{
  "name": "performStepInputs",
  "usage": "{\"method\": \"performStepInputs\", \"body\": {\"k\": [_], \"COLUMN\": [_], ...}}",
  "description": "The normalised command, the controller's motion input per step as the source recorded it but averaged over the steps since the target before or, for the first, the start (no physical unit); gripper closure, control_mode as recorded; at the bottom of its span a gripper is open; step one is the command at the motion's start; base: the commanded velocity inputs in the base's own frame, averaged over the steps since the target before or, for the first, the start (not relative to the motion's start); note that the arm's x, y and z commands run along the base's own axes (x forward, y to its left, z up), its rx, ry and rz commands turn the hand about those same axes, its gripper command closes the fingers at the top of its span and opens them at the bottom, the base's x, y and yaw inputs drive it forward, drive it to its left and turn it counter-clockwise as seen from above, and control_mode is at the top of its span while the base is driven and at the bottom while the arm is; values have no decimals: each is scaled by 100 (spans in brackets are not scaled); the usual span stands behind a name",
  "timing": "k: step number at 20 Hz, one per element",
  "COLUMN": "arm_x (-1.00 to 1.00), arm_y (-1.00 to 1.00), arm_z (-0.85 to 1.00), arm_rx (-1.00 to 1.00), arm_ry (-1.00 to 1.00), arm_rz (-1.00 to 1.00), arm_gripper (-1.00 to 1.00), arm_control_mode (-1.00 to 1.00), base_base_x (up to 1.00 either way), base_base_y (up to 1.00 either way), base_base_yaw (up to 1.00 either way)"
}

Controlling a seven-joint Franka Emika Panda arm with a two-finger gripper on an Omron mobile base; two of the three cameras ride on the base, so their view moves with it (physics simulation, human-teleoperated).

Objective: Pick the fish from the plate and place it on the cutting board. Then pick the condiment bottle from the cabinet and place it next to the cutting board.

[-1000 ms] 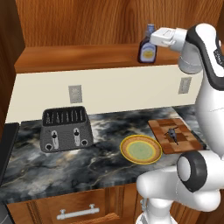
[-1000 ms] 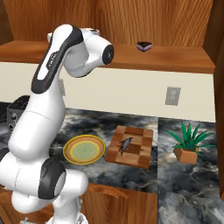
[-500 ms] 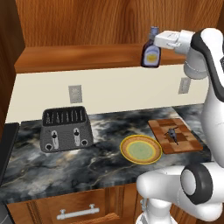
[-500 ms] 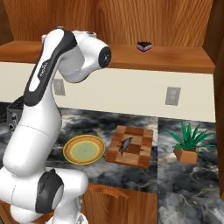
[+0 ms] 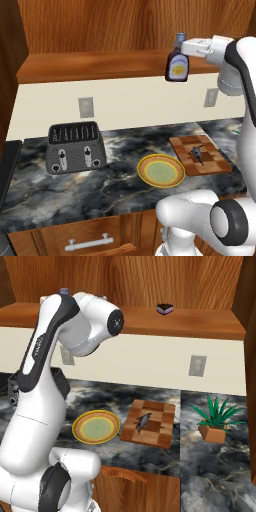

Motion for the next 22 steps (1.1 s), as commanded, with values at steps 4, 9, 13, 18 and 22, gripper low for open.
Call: {"method": "performStepInputs", "body": {"k": [4, 9, 13, 18, 22], "arm_x": [-33, -36, -45, -48, -48], "arm_y": [0, 1, 2, 5, 7], "arm_z": [-10, -24, -21, -22, -26], "arm_rx": [0, 0, 0, 0, 0], "arm_ry": [0, -5, -4, -5, -4], "arm_rz": [0, 3, 5, 6, 7], "arm_gripper": [100, 100, 100, 100, 100], "arm_control_mode": [-100, -100, -100, -100, -100], "base_base_x": [0, 0, 0, 0, 0], "base_base_y": [0, 0, 0, 0, 0], "base_base_yaw": [0, 0, 0, 0, 0]}}
